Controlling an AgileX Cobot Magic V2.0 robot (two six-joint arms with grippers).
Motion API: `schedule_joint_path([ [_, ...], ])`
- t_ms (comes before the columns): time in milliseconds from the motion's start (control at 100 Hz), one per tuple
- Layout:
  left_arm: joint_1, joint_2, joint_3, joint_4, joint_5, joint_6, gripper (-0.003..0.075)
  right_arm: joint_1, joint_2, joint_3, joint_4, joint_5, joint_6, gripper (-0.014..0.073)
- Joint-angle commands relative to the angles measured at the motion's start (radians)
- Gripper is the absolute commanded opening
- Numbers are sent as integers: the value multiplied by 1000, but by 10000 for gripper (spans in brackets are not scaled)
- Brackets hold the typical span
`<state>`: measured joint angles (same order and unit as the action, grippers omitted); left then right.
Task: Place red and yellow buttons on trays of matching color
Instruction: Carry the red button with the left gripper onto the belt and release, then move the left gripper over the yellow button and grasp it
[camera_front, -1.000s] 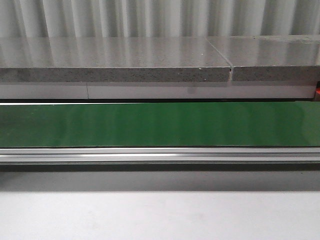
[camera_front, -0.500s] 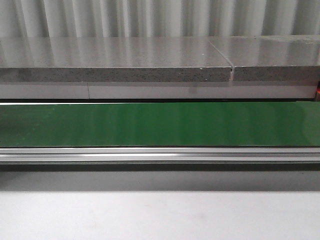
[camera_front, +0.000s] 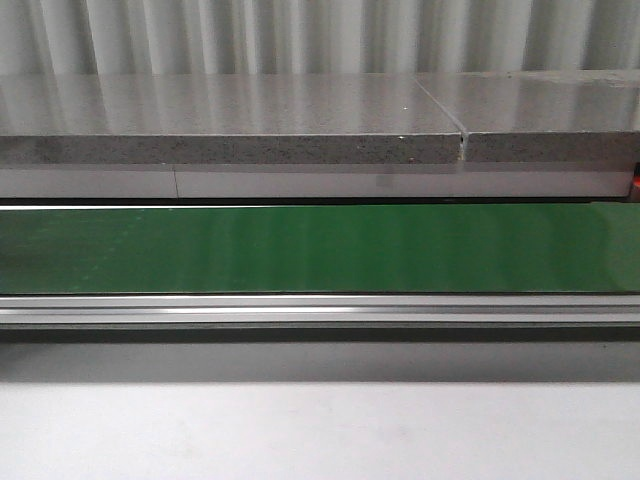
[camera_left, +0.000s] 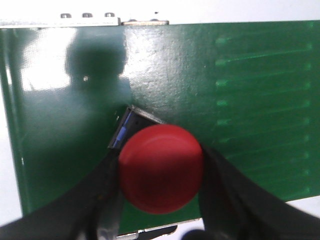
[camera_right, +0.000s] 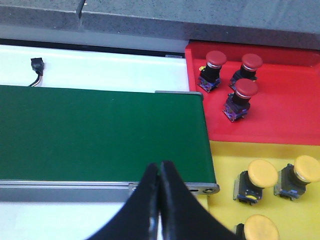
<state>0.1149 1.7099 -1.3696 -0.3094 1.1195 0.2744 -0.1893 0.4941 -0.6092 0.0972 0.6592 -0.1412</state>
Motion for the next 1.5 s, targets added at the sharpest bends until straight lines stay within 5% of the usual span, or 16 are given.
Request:
schedule_joint_path([
  [0,-8,-37,-22,-29,-11,7,304,0,2,-23,-5,-72,-9,-68],
  [120,-8,-41,-22,-29,-10,13,618,0,2,-23,-5,-72,-9,-68],
  [190,-8,-45,-22,-31,-10,12,718,0,2,-23,-5,-72,-9,-68],
  [340,-8,-69,-23,-58,-5,30,650,0,2,-23,-5,-72,-9,-68],
  [870,9,-236,-23,-95,-122,53,649,0,2,-23,-5,-72,-9,-68],
  [1490,264,-36,-23,6,-206,-76,638,0,2,-23,-5,-72,-9,-68],
])
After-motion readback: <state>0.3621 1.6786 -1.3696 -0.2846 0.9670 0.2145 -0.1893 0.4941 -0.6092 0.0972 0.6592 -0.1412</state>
